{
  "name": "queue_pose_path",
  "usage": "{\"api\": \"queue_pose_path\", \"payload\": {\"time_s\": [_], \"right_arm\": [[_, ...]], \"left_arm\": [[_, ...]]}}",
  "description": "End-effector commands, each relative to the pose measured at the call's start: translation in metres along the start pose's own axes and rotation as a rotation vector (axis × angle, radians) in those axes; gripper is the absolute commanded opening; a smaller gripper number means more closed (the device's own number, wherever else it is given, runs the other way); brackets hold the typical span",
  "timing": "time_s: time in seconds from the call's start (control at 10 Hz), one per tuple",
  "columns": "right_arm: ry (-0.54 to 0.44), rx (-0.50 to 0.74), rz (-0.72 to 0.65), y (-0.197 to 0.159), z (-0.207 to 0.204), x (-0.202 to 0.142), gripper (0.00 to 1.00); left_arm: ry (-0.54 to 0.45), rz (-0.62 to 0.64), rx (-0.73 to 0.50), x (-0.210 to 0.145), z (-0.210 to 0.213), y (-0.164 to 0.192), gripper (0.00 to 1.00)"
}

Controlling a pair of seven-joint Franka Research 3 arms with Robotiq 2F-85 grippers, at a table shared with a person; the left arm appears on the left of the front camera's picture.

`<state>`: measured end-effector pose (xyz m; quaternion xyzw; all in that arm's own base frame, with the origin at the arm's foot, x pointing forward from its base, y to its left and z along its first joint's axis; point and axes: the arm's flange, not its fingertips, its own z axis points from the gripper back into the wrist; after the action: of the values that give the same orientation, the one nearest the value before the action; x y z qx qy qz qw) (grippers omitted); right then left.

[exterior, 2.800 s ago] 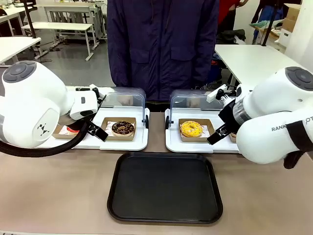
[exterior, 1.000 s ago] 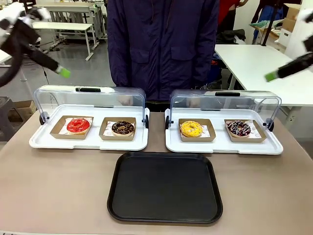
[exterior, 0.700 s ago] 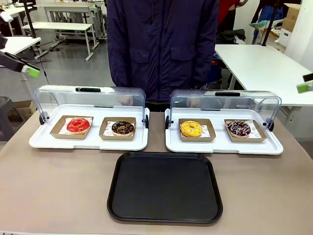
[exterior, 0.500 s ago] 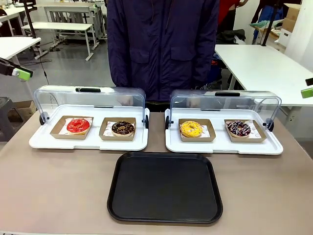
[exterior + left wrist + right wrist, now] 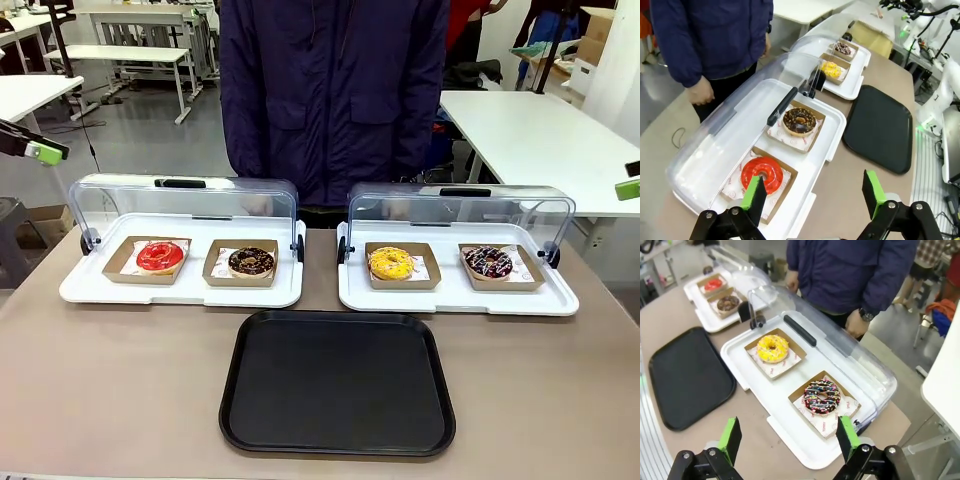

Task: Move the first donut from the left to the tray.
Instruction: Pick up the Paper togo box containing the Donut indicated by the person and place it on the Handle tray.

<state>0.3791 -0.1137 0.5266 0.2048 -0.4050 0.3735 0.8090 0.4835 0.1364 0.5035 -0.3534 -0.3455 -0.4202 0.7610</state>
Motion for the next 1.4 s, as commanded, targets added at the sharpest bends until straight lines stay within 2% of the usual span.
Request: {"api": "queue_pose_path", "payload": {"time_s": [0.0,0.3,0.4,0.5,1.3], "right_arm": [[-0.059,0.016,-0.006,-0.043,0.022,0.003,1.0],[-0.14,0.057,-0.06,-0.067,0.027,-0.012,1.0],[-0.148,0.116,-0.068,-0.071,0.025,-0.012,1.0],[-0.104,0.025,-0.059,-0.053,0.033,-0.008,1.0],[-0.104,0.025,-0.059,-0.053,0.033,-0.008,1.0]], "left_arm": [[-0.061,0.014,-0.068,-0.009,0.013,0.03,1.0],[-0.135,0.021,-0.088,-0.029,0.033,0.045,1.0],[-0.156,0.011,-0.093,-0.03,0.034,0.044,1.0],[-0.096,0.053,-0.065,-0.034,0.026,0.042,1.0],[-0.096,0.053,-0.065,-0.034,0.026,0.042,1.0]]}}
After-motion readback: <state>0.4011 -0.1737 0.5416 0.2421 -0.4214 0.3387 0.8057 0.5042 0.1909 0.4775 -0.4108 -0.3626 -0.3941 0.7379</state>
